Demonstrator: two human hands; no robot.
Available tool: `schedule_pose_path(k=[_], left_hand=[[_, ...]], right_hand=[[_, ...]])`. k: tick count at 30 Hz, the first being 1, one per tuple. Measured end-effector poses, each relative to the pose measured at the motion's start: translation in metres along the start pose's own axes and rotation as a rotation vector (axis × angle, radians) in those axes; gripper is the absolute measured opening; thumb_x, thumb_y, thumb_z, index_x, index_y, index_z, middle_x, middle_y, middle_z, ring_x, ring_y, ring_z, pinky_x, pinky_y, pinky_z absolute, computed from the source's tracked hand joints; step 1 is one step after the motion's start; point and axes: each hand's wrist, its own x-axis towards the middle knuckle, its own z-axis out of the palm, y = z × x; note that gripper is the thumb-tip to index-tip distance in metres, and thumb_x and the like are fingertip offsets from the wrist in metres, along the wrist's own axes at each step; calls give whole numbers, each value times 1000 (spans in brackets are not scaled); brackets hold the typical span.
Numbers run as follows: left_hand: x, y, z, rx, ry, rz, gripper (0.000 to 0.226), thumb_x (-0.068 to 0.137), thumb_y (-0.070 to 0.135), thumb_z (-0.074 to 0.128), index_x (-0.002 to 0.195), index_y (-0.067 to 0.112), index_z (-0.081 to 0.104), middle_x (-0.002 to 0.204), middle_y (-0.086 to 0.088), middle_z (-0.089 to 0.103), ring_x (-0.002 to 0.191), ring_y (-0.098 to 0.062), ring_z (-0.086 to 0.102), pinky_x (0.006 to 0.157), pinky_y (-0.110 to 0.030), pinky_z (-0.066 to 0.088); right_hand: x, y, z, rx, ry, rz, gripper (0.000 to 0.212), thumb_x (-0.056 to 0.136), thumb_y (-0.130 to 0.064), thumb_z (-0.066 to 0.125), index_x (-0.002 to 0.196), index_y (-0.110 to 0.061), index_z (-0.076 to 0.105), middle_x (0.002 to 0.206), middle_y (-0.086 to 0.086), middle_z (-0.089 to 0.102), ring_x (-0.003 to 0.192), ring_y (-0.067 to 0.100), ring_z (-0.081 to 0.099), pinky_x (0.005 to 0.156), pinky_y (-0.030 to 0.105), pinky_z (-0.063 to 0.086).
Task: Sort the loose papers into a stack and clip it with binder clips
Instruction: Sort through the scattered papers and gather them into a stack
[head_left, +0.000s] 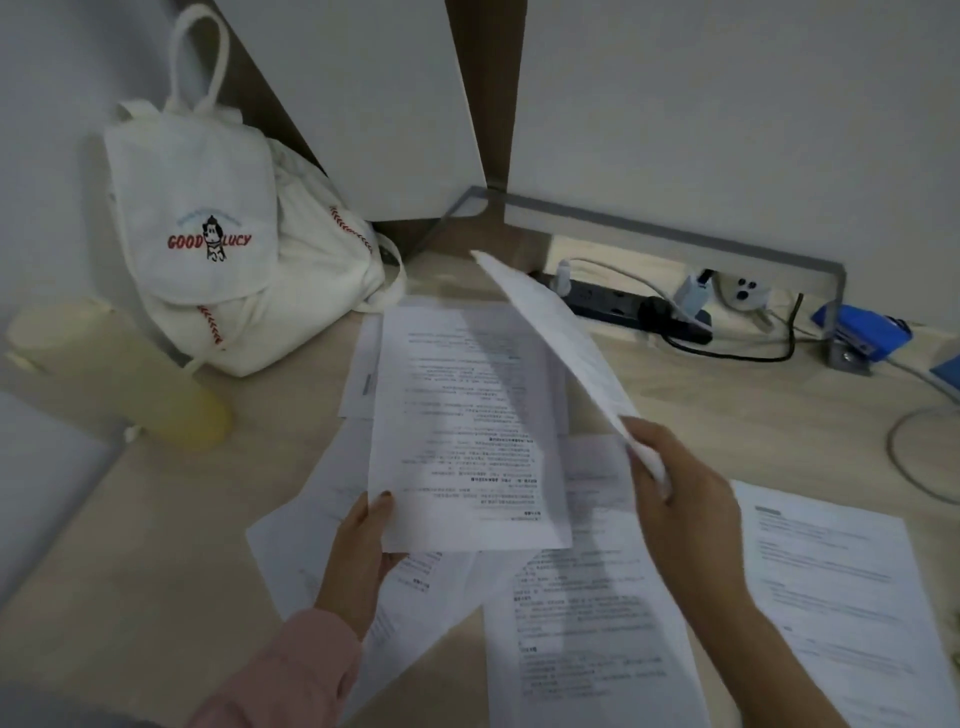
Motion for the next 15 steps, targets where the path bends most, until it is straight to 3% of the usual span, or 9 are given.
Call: schedule_pose_path(k=[3, 6, 10, 15], left_hand=[[3, -17, -7, 19, 23, -93, 23, 95, 10, 45, 112, 14, 59, 103, -2, 67, 93, -21, 64, 69, -29, 58], [4, -29, -12, 59, 28, -168, 22, 93, 8, 48, 110, 15, 60, 102, -1, 67, 96, -22, 63, 78, -36, 54], [6, -37, -16, 100, 4, -214, 16, 91, 14, 53, 99, 24, 63, 103, 2, 68, 98, -18, 63, 78, -31, 54], [10, -35, -13, 165, 3, -201, 21, 91, 13, 53, 110, 20, 59, 104, 2, 66, 98, -19, 62, 77, -29, 53]], right_hand=[[-22, 19, 43, -164, -176, -81, 32, 85, -21, 54, 116, -26, 63, 110, -7, 69, 93, 13, 67, 69, 21, 49], [-40, 32, 76, -204, -372, -62, 39, 84, -19, 56, 122, -25, 57, 120, -4, 65, 104, 19, 64, 70, 29, 51], [-51, 41, 97, -259, -541, -62, 43, 91, -34, 48, 132, -27, 42, 135, -7, 47, 119, 16, 49, 75, 26, 46], [-52, 49, 101, -278, -536, -123, 39, 88, -40, 46, 124, -26, 55, 123, -9, 57, 108, 14, 57, 69, 22, 50]])
